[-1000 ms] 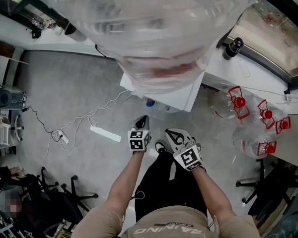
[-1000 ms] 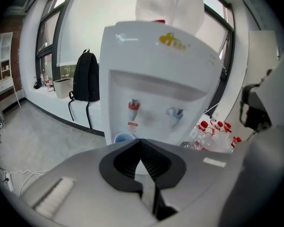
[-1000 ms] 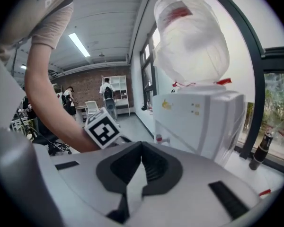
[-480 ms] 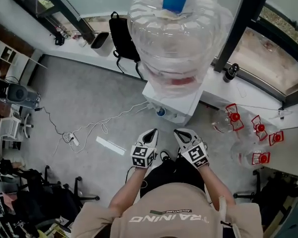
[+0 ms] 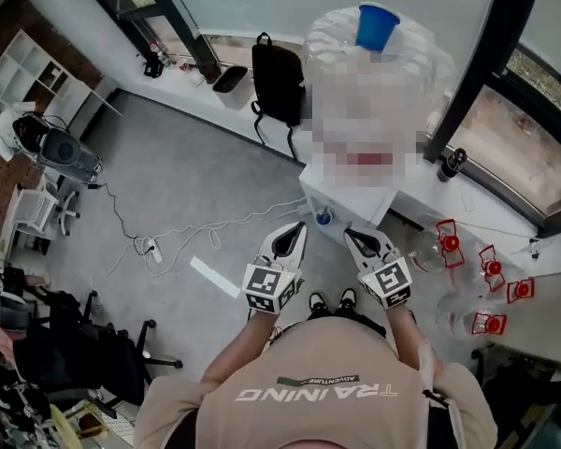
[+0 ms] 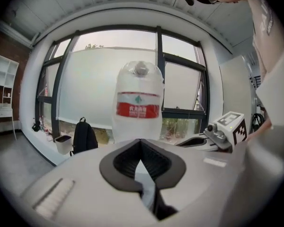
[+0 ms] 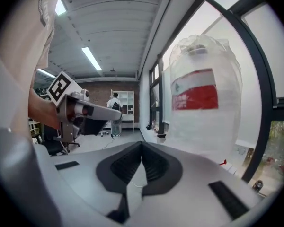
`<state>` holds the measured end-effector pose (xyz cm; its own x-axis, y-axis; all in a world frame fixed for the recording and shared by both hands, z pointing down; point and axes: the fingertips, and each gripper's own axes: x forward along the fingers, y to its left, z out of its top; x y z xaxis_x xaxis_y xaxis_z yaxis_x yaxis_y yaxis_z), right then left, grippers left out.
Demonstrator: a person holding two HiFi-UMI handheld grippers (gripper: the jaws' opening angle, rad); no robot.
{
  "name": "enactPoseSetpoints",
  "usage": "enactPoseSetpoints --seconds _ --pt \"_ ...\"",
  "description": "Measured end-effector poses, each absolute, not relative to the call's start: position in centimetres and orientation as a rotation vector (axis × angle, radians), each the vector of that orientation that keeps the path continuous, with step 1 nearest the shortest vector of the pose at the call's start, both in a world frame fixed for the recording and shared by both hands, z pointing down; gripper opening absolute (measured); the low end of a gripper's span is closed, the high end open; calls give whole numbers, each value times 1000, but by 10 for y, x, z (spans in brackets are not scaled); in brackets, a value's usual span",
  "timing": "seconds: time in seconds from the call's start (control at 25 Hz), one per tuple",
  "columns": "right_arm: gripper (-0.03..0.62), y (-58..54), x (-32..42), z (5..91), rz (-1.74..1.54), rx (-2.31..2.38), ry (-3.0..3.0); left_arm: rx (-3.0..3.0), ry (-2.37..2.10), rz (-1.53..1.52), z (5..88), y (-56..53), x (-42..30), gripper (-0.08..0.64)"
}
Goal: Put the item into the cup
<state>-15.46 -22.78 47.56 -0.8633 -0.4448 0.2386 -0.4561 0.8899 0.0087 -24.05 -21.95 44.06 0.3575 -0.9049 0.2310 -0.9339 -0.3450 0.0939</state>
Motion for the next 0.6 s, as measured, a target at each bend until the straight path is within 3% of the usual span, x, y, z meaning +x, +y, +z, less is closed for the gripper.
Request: enactPoseSetpoints --seconds 0.36,0.6 --pt "11 -275 -161 404 32 823 -2844 2413 -1812 157 389 -245 -280 8" --pt "11 -283 -166 377 -76 823 -2865 2503 -1880 287 365 -252 -271 8"
